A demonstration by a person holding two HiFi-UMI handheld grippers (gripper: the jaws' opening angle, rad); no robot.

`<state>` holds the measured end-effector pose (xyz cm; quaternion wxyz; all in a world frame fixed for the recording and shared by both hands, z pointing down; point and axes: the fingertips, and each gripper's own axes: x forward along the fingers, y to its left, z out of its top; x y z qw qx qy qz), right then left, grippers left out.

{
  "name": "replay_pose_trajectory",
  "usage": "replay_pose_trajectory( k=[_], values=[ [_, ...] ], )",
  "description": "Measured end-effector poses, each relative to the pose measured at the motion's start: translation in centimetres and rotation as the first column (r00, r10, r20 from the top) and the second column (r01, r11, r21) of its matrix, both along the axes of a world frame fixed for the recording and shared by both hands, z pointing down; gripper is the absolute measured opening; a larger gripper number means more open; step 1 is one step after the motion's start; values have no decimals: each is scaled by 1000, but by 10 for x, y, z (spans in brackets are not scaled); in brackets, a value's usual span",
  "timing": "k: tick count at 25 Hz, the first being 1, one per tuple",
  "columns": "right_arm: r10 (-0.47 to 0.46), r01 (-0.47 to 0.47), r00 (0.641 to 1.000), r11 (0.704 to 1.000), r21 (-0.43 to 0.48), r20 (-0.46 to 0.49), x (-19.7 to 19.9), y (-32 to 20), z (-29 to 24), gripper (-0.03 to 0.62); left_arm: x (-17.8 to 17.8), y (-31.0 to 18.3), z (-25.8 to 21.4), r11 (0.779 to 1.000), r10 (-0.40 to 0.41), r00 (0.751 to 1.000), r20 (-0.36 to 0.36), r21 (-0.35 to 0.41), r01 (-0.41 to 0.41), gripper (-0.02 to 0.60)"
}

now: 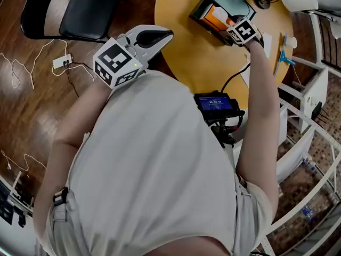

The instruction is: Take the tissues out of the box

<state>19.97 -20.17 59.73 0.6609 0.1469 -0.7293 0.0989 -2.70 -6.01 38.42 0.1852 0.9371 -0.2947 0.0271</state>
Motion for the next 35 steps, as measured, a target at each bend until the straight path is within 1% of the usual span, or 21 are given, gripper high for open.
replay_pose_trajectory(
  k=[2, 5, 8, 11, 12, 13, 15, 17, 19, 21, 24, 28, 30, 32, 35],
  values=[
    [-7, 7, 1000, 999, -39, -2, -4, -6, 9, 427, -10, 0, 6, 999, -29, 1000, 2, -15, 29, -1],
    [-22, 18, 999, 996, -92, -44, -3, -10, 26, 440, -24, -2, 13, 997, -62, 998, 13, -35, 63, -2],
    [-37, 29, 996, 994, -104, -82, 4, -11, 39, 439, -35, -4, 18, 995, -85, 996, 21, -56, 86, -2],
    [-52, 43, 994, 995, -94, -96, 2, -13, 39, 415, -45, -7, 23, 991, -110, 993, 32, -71, 112, -2],
    [-61, 52, 993, 995, -91, -100, 0, -11, 39, 364, -47, -7, 24, 991, -112, 993, 33, -76, 114, -2],
    [-72, 64, 992, 995, -83, -103, -3, -9, 40, 355, -47, -7, 24, 991, -108, 994, 34, -79, 111, -1],
    [-85, 80, 991, 995, -57, -106, -6, -6, 40, 328, -44, -8, 23, 993, -89, 995, 33, -79, 92, -2],
    [-78, 76, 992, 997, -27, -101, -9, -7, 34, 301, -40, -10, 22, 995, -68, 997, 33, -74, 70, -1],
    [-69, 70, 993, 998, 6, -94, -11, -6, 25, 288, -37, -11, 20, 996, -58, 998, 30, -71, 60, -2],
    [-52, 56, 995, 997, 46, -81, -10, -6, 11, 284, -34, -11, 18, 996, -54, 998, 22, -70, 56, 0],
    [-10, 13, 1000, 995, 102, -28, -7, -4, -18, 284, -23, -9, 12, 998, -37, 999, 18, -58, 38, 0],
    [-15, 13, 1000, 986, 163, 11, 8, 20, -61, 285, 7, -3, 2, 999, 12, 1000, 12, -39, -12, -2],
    [-15, 12, 1000, 988, 157, 15, 11, 36, -74, 285, 19, -8, 2, 998, 44, 999, 6, -37, -44, -2],
    [-29, 26, 999, 992, 120, 21, 6, 52, -76, 285, 26, -17, 3, 996, 79, 997, 0, -35, -79, -2],
    [-103, 103, 994, 995, 0, 20, 1, 98, -57, 288, 42, -24, 7, 990, 133, 991, -2, -43, -133, -1]
  ],
)
